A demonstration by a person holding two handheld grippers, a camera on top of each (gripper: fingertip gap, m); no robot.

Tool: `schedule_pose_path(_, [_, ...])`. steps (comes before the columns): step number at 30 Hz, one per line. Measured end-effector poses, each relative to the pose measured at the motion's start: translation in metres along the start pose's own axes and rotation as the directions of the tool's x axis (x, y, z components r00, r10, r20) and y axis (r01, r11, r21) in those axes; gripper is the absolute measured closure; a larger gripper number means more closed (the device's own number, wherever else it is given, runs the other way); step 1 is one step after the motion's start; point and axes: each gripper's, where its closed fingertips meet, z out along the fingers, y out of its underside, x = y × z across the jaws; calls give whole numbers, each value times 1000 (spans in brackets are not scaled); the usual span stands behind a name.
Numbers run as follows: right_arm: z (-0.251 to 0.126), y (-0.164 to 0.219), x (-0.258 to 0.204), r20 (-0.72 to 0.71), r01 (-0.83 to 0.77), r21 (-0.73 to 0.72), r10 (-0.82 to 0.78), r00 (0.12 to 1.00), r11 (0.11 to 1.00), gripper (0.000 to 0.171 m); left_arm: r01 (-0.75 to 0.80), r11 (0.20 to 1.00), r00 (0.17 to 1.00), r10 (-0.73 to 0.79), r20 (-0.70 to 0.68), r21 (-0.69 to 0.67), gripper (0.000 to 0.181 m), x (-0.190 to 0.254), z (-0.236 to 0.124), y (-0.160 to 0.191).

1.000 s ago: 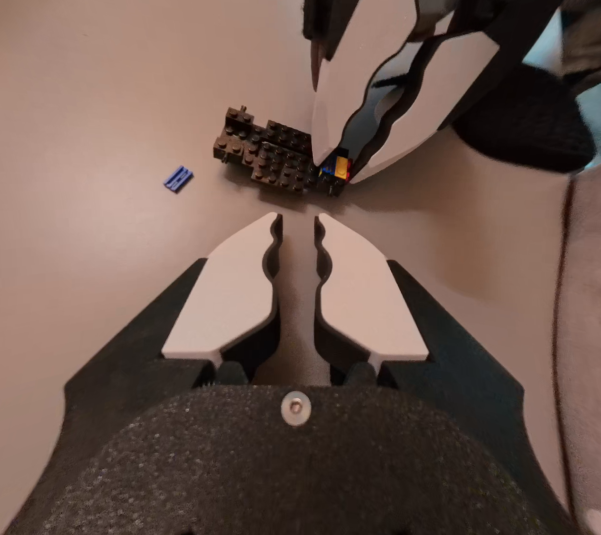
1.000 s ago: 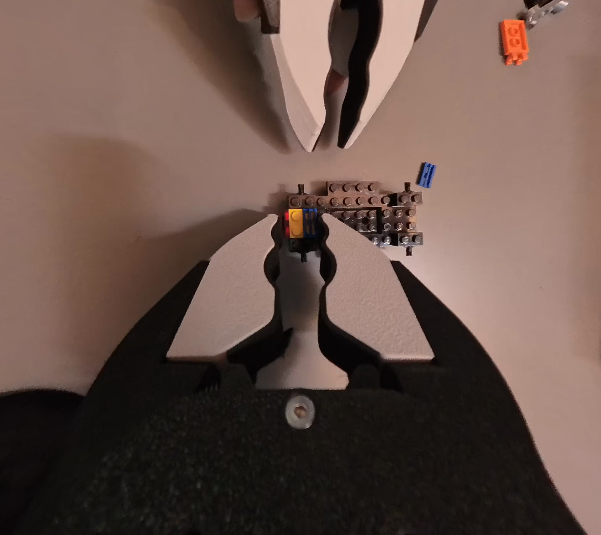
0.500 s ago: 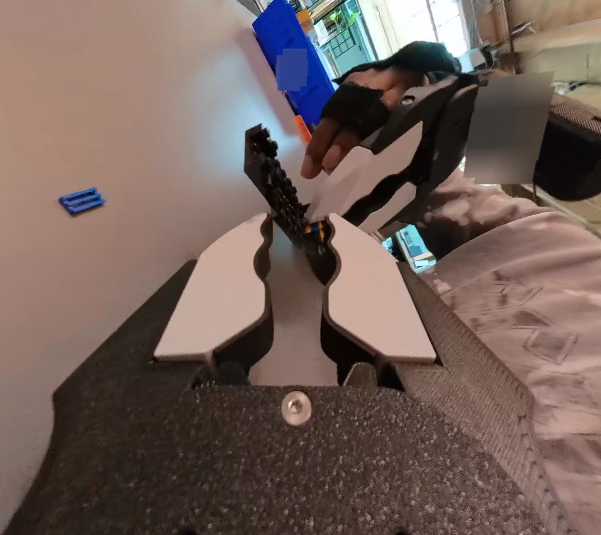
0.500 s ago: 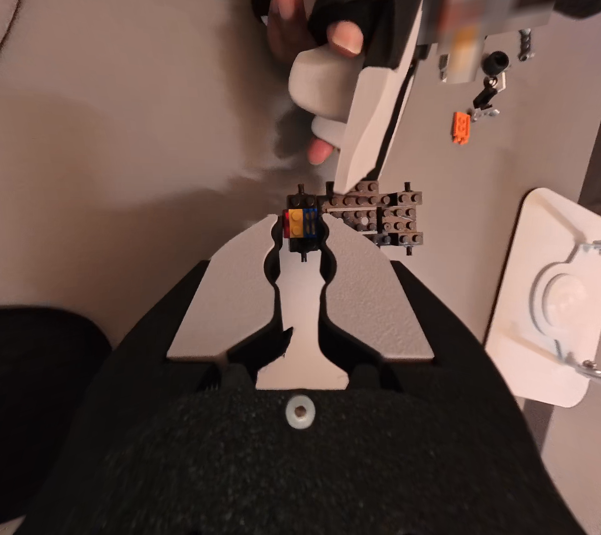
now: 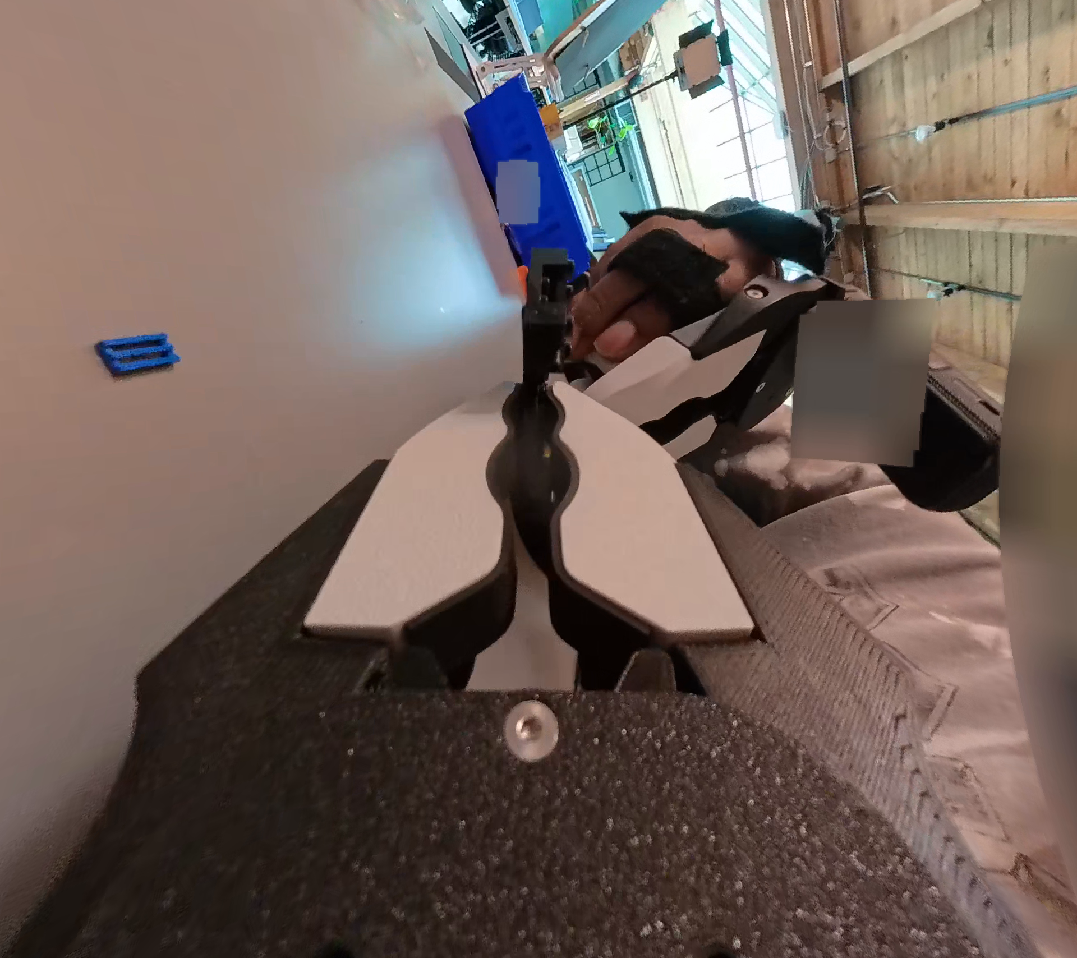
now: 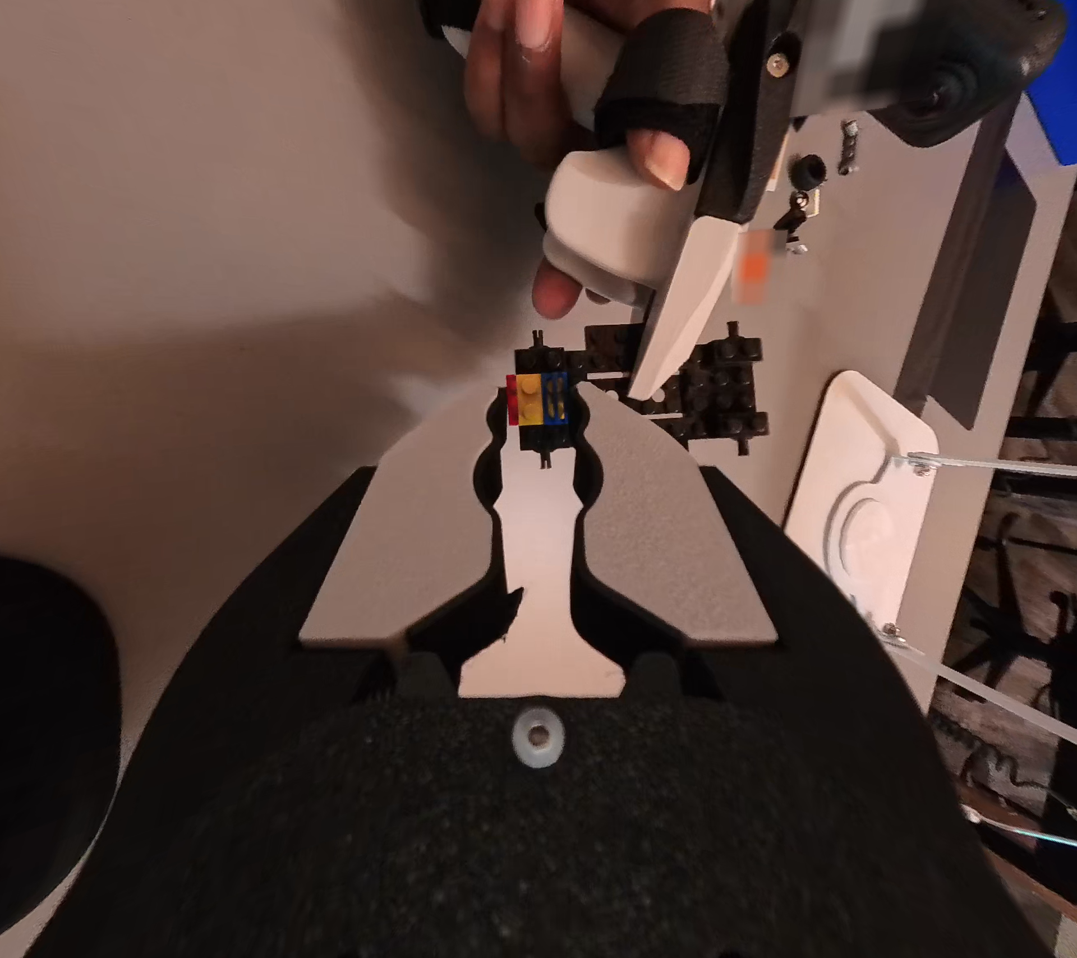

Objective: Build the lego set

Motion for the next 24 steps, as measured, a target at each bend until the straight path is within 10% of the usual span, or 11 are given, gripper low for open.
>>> schedule_pose_path(15, [-4,3,13,-215,-24,59,37,976,998,141,72,994,995,-78,68,87,176,-16,-4,-12])
schedule_pose_path(20, [-10,8,35,-680,198,-35,-168,714,980,137,84,983,990,-100,95,162,176,-18,-8,-29])
schedule_pose_path(24, [0,12,35,-771,273,-133,-273,576,953,134,116,971,987,-137,87,208,176,-17,-9,-37])
